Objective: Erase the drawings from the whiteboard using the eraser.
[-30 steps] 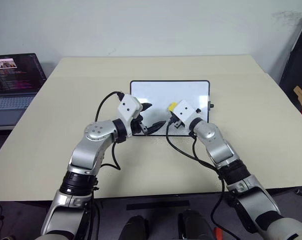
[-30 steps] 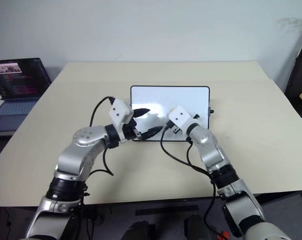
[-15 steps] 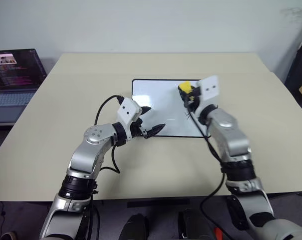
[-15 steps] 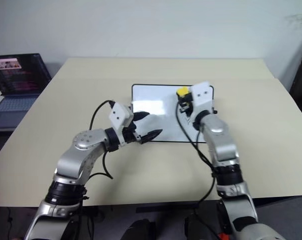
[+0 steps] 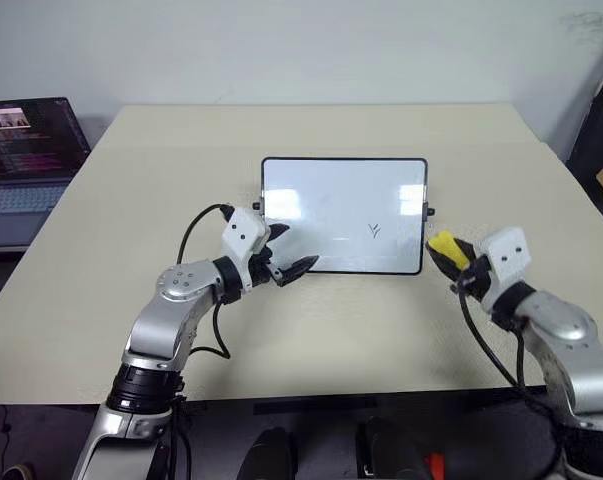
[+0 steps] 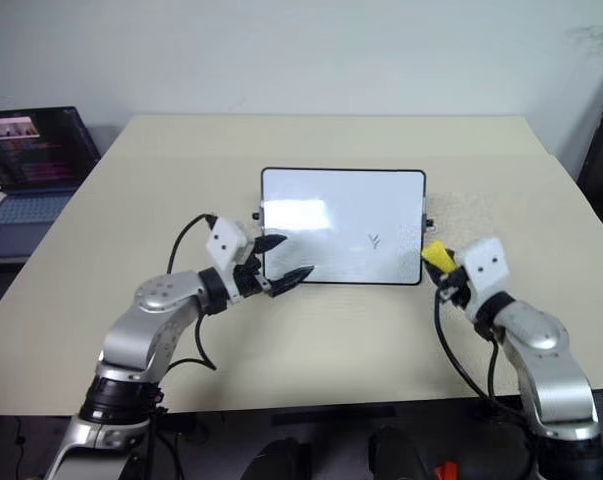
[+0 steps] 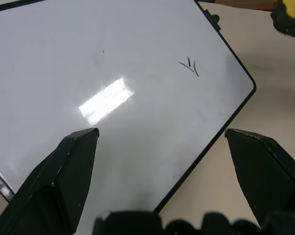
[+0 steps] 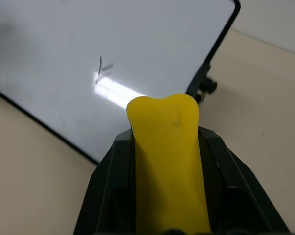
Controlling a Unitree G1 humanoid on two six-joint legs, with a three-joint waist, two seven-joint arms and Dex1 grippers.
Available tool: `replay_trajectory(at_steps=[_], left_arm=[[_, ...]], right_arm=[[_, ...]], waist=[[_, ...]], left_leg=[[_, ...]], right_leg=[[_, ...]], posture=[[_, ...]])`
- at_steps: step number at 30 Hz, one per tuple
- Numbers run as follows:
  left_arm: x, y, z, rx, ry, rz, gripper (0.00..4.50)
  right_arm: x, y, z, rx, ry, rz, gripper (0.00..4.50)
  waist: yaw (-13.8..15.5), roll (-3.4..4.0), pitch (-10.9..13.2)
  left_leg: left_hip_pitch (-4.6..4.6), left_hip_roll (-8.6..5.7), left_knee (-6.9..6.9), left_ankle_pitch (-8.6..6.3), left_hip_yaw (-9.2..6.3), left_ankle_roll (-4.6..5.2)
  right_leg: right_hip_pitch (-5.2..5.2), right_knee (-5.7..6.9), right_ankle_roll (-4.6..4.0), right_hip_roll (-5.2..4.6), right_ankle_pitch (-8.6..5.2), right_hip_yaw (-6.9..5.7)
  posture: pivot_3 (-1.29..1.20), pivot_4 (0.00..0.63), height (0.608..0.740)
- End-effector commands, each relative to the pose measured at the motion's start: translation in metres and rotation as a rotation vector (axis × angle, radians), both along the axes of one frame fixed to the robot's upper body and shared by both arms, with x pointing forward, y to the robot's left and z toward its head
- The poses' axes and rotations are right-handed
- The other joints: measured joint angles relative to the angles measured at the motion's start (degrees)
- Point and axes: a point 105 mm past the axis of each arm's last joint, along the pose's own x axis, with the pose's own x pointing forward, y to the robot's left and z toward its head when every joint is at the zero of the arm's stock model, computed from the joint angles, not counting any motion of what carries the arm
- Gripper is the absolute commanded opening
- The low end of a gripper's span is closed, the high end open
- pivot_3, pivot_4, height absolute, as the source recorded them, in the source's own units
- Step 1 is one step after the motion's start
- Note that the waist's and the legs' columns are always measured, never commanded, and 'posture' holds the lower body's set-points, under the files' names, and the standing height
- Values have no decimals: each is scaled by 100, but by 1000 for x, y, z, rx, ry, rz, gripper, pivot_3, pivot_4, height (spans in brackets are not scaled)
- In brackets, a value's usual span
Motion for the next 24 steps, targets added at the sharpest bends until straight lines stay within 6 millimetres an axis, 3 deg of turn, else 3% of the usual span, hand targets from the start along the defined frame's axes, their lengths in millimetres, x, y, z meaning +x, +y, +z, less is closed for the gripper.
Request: replay_trajectory(at_steps=[1, 9, 16, 24], left_arm=[[-2, -8, 17, -24, -65, -45, 4500], [3, -10, 14, 7, -63, -56, 4500], [3, -19, 15, -2, -74, -88, 4500], [0, -16, 12, 8, -79, -90, 4500]], right_arm=[[-15, 15, 7, -23, -85, 48, 1304], [-22, 48, -10, -48, -88, 133, 1303], [18, 74, 8, -89, -224, 106, 1302], [56, 74, 23, -164, -311, 53, 1302]], waist=[[12, 0, 0], [12, 0, 0], [14, -1, 0], [21, -1, 0]], left_leg=[[1, 0, 0, 0, -2, 0], [9, -3, 5, 0, -7, -1], [15, -4, 10, 1, -9, -2], [11, -6, 7, 2, -10, -4]], right_leg=[[2, 2, 0, 1, 0, -2], [12, 1, 1, 14, 0, -5], [19, 2, 0, 15, 1, -7], [17, -6, -1, 12, 1, -7]], posture=[[0, 150, 740], [0, 150, 740], [0, 150, 740], [0, 150, 740]])
